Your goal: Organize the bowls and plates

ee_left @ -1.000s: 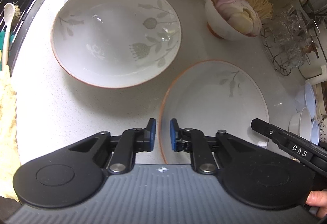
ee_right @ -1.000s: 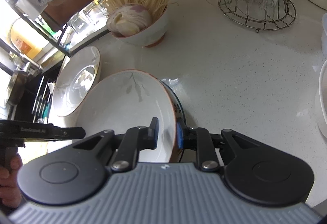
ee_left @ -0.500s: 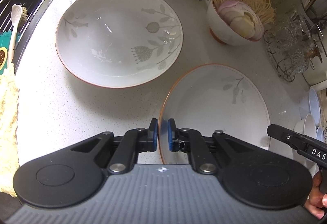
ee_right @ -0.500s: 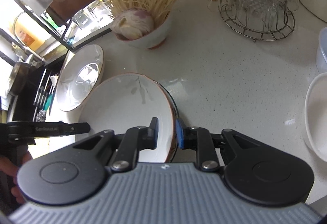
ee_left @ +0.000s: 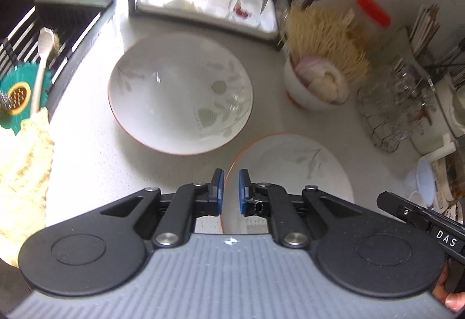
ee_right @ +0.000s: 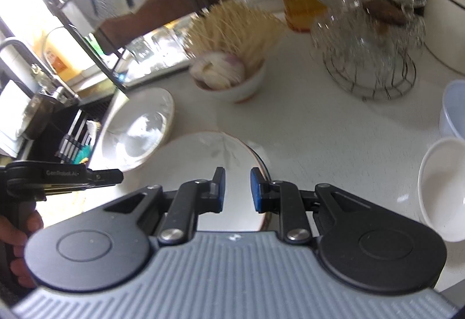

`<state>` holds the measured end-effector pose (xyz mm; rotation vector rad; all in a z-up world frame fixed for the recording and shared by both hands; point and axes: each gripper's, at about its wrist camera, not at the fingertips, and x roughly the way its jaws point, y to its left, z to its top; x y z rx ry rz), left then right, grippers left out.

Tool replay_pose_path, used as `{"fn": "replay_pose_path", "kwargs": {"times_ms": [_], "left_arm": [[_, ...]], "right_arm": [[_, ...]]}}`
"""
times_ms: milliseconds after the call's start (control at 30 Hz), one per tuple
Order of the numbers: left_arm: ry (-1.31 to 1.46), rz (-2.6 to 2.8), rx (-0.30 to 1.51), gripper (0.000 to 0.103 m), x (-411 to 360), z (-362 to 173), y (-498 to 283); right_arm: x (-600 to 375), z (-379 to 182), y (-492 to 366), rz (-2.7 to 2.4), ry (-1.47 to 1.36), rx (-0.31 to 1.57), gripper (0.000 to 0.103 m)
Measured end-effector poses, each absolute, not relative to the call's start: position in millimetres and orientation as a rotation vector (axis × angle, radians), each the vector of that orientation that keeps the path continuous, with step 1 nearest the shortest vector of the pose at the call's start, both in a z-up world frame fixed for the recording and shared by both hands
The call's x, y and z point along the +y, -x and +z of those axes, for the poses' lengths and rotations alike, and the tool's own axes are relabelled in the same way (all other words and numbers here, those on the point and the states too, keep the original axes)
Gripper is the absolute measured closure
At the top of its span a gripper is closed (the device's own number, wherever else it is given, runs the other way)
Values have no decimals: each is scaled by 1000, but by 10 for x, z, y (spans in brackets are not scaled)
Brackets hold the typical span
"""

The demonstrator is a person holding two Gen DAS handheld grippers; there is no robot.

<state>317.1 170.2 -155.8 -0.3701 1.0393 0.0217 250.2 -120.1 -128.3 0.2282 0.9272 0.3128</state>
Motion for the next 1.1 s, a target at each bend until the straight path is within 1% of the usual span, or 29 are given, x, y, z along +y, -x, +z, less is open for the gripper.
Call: {"fn": "replay_pose_path", "kwargs": {"times_ms": [233,767,933,967,1100], "left_arm": [[294,13,963,91,1626,-1237,-3031],[294,-61,874,90,1510,-590,-2651],[295,-57,867,90,1491,-536,-2533],[290,-54,864,88,1490,-551,-2518],[292,-31,885,85,1526,-642,-2511]], "right_arm": [[-1133,-1071,-2408,338,-232,879,80],[-1070,-743,-2103,400,-198,816,80],[-1056,-687,-2048,429,-179,823,80],[-1047,-682,-2040,434,-173,822,80],[-1017,-699,-2034,447,-176,834,80]]}}
